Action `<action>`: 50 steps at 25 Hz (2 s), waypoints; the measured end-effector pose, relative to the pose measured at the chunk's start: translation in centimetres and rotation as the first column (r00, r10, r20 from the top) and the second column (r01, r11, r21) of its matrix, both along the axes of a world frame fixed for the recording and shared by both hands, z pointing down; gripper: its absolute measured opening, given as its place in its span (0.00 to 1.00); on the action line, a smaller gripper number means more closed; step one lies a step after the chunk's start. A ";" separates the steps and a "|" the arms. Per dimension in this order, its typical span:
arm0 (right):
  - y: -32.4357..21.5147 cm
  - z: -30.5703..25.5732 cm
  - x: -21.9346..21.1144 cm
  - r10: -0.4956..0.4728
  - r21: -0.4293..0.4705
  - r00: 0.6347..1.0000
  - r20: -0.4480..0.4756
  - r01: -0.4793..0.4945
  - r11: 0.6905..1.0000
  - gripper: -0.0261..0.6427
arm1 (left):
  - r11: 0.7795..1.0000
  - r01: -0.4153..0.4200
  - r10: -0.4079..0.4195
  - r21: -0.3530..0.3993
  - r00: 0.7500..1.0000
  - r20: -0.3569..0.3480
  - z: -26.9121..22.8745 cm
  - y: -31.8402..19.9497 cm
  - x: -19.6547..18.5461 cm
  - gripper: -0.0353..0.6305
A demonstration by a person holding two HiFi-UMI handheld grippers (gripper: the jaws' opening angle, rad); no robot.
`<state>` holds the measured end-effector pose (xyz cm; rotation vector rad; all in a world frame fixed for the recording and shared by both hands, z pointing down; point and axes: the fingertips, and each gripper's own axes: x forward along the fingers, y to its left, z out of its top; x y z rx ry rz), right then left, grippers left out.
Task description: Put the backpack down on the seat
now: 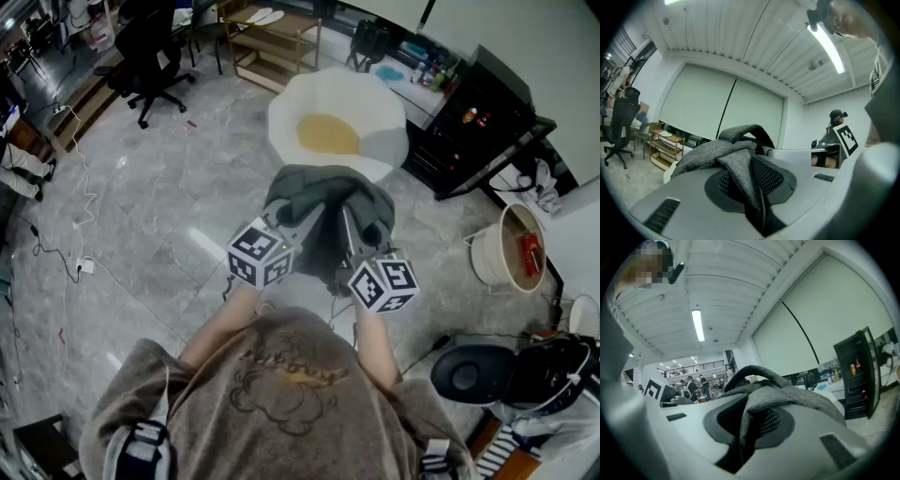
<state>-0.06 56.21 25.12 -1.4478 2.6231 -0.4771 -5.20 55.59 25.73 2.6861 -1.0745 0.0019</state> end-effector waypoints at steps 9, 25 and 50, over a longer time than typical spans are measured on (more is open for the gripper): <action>-0.2 -0.1 -0.9 -0.007 0.000 1.000 0.013 0.007 1.000 0.11 | 1.000 0.004 -0.004 0.008 1.000 0.009 -0.1 -0.3 -0.8 0.14; -0.7 0.9 -5.1 0.016 -0.008 0.999 0.036 -0.016 1.000 0.11 | 0.997 -0.077 0.077 -0.003 0.997 0.032 1.2 -1.6 -5.0 0.14; -19.1 3.5 -3.3 0.038 -0.055 0.999 0.020 -0.037 0.998 0.11 | 0.994 -0.099 0.099 -0.054 0.995 0.005 3.9 -20.2 -3.1 0.13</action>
